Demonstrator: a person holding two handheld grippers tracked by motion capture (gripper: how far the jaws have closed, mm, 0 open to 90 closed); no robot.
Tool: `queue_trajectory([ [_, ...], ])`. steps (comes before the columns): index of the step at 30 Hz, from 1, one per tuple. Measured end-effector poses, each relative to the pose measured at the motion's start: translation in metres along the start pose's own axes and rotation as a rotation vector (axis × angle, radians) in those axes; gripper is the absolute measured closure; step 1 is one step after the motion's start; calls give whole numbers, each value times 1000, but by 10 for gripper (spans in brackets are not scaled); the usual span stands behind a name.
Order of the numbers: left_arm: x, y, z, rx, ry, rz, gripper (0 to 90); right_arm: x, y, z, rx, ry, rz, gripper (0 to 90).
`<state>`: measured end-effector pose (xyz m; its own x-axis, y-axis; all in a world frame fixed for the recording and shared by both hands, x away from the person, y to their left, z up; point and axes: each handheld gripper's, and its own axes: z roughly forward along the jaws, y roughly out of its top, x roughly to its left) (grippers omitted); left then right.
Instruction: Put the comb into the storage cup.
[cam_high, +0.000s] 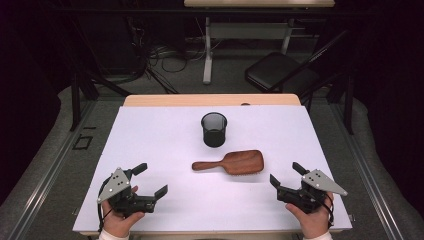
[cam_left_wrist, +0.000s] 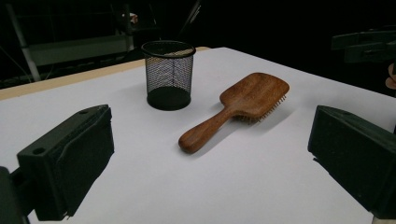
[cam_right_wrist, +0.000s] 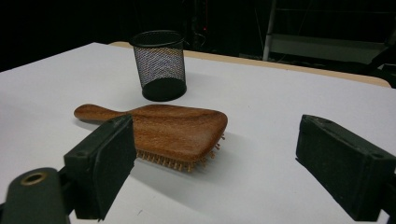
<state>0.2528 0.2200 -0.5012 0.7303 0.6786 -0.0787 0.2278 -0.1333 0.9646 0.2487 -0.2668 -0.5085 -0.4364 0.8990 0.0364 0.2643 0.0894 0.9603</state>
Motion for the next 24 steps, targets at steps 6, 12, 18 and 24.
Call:
queue_trajectory([
  [6, 0, 0, 1, 7, -10, -5, 5, 3, -1, 2, 22, 3, -17, 143],
  [12, -2, 0, 2, 21, -8, 4, 6, 9, 5, 7, 48, 13, -36, 173],
  [18, -3, 0, 0, 27, -7, -5, 6, 16, 12, 16, 78, 52, -43, 259],
  [24, 0, -1, 2, 29, -6, -12, 6, 35, 24, 43, 129, 122, -93, 378],
])
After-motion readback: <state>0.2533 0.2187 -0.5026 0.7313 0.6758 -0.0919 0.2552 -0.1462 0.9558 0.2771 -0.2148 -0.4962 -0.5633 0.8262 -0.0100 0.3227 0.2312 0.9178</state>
